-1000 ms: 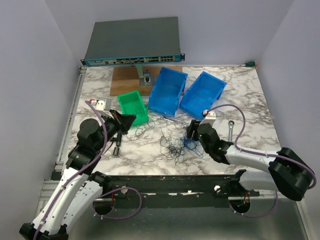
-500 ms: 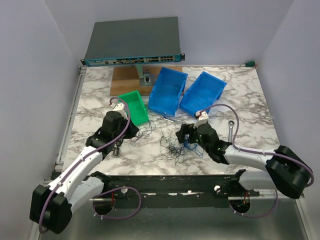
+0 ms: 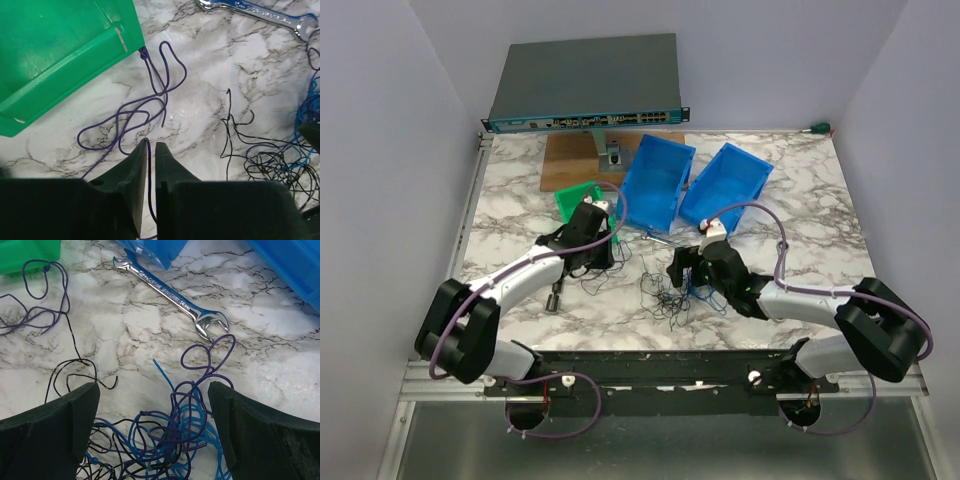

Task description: Untangle the cables

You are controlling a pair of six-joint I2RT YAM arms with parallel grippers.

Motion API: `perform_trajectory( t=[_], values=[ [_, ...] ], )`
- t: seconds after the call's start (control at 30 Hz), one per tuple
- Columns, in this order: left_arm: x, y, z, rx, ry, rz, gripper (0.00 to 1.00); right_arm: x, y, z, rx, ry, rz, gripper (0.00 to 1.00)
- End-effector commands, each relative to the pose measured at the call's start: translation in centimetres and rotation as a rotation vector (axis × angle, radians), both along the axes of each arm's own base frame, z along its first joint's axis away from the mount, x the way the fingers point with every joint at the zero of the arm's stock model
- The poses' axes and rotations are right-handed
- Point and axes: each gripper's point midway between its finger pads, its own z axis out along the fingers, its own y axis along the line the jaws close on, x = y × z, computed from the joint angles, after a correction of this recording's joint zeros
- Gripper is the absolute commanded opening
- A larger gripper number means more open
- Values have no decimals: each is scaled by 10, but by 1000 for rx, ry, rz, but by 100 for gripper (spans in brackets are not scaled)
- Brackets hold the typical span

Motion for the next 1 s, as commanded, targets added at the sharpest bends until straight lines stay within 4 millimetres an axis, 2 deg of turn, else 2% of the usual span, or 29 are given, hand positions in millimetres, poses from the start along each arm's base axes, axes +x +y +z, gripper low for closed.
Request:
perform_trajectory(
  t=[0.0,0.07,0.13,0.23,0.4,0.6,0.8,0.87,0.97],
  values=[
    [15,0,-6,61,17,10,23,-2,0,7,16,-10,0,100],
    [18,-4,-5,55,21,16,42,-2,0,10,26,-16,-1,100],
    [19,-8,-3,42,16,20,55,-2,0,12,32,-22,-2,100],
    [20,-10,-2,35,19,43,64,-3,-1,14,40,-27,-3,100],
    [19,-11,-12,61,41,66,77,-4,-1,17,52,-35,-2,100],
    [24,-19,-27,115,67,70,78,-5,0,20,67,-43,4,100],
    [26,-22,-46,235,94,78,69,-6,-3,26,84,-63,0,100],
    [26,-21,-54,249,112,75,63,-6,-5,28,89,-72,-7,100],
    [23,-22,-63,254,131,70,45,-7,-7,31,98,-85,-15,100]
  ],
)
